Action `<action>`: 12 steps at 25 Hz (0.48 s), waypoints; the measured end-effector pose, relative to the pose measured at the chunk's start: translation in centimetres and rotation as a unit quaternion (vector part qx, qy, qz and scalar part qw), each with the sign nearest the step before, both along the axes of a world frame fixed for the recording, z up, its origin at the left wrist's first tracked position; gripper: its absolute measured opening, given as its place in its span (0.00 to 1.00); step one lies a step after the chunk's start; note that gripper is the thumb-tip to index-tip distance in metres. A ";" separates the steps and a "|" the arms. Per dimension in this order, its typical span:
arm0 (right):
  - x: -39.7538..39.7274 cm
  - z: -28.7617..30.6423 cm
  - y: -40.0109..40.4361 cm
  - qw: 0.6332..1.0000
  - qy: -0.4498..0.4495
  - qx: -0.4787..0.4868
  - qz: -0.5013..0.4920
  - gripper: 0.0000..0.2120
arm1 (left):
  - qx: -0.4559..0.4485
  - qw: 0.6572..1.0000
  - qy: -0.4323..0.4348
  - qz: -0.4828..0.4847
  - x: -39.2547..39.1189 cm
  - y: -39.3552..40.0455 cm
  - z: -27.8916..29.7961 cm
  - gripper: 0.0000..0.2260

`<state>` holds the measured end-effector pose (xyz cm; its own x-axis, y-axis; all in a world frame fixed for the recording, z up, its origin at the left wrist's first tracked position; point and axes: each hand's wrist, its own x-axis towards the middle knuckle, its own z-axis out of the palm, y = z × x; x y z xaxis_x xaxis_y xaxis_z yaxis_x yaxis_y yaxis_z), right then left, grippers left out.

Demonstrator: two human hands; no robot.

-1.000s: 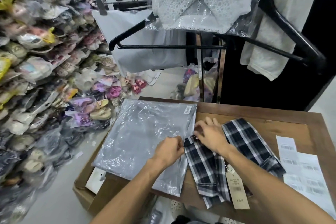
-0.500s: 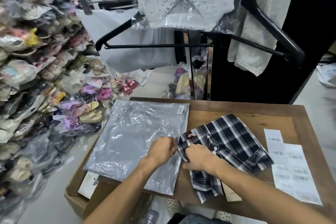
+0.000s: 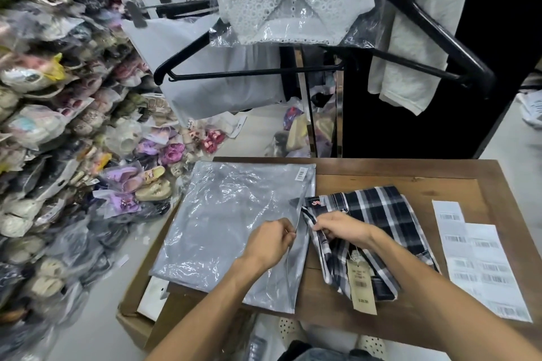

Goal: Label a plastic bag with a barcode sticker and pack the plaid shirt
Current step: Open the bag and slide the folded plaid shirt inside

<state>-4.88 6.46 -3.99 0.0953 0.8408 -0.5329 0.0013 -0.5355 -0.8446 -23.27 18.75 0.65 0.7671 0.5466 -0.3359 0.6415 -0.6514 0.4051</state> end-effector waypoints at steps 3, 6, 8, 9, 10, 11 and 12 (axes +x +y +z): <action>-2.2 -0.3 1.9 0.984 -0.178 -0.005 0.009 0.11 | 0.014 1.000 -0.011 -0.004 0.2 0.0 0.3 0.05; -5.3 -1.1 3.0 0.924 -0.382 -0.010 -0.020 0.09 | 0.012 1.000 -0.006 -0.017 0.4 -0.1 0.4 0.06; -6.6 -1.6 2.9 0.904 -0.421 0.007 -0.071 0.07 | 0.008 1.000 -0.011 -0.010 0.4 -0.1 0.5 0.05; -6.8 -1.6 2.8 0.908 -0.408 0.019 -0.095 0.07 | 0.001 1.000 -0.012 -0.004 0.4 -0.2 0.6 0.05; -6.6 -1.3 2.6 0.917 -0.385 0.026 -0.101 0.08 | -0.006 1.000 -0.011 0.000 0.4 -0.2 0.6 0.04; -6.2 -0.8 2.3 0.927 -0.366 0.036 -0.079 0.10 | -0.012 1.000 -0.008 0.002 0.4 -0.2 0.6 0.04; -5.8 -0.3 1.9 0.932 -0.357 0.049 -0.035 0.10 | -0.017 1.000 -0.005 0.005 0.4 -0.1 0.5 0.04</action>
